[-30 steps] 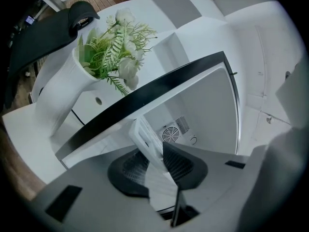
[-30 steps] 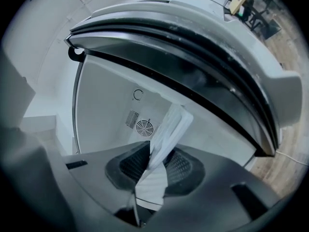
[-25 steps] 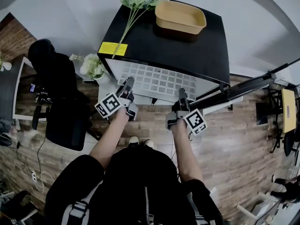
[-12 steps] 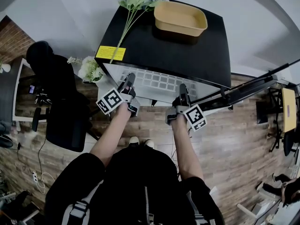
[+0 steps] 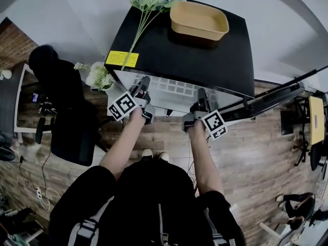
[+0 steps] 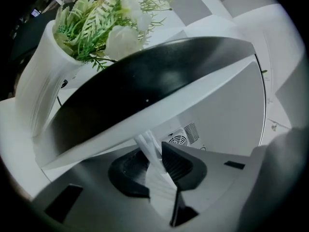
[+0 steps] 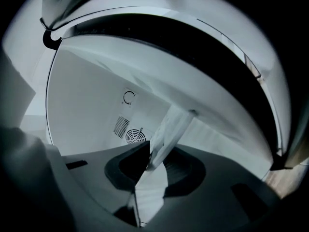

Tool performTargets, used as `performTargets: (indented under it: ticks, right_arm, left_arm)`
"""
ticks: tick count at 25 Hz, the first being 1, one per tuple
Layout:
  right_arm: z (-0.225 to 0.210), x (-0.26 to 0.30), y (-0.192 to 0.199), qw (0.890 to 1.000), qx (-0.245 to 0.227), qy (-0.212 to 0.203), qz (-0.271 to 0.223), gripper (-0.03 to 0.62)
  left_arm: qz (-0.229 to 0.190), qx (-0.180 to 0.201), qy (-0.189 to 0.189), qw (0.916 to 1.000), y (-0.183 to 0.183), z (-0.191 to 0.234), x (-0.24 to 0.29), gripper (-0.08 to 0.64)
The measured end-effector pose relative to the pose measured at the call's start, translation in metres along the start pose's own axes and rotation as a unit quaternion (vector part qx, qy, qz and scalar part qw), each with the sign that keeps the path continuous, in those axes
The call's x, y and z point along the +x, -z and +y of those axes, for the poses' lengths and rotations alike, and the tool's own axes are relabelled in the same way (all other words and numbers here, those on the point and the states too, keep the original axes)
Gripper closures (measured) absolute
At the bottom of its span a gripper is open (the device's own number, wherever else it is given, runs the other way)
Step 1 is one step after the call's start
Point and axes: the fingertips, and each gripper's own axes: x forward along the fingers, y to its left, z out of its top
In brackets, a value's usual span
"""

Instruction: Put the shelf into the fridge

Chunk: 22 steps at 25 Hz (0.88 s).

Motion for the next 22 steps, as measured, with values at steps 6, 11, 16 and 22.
performTargets:
  ticks: [6, 11, 16, 22]
  right_arm:
    - [0.001, 0.006, -0.002, 1.0, -0.003, -0.004, -0.006, 0.508]
    - [0.004, 0.003, 0.0, 1.0, -0.024, -0.007, -0.006, 0.495]
    - [0.007, -0.009, 0.007, 0.999, -0.051, -0.015, 0.01, 0.474]
    - [0.005, -0.031, 0.013, 0.996, -0.085, -0.007, 0.026, 0.486]
  left_arm:
    - [-0.002, -0.003, 0.0, 1.0, -0.001, 0.0, 0.006, 0.477]
    - [-0.003, 0.01, 0.004, 0.9999, 0.0, -0.002, 0.0, 0.466]
    - [0.0, 0.021, 0.01, 0.9997, 0.004, -0.005, -0.016, 0.456]
    - [0.023, 0.077, 0.015, 0.9967, 0.016, -0.013, -0.04, 0.461]
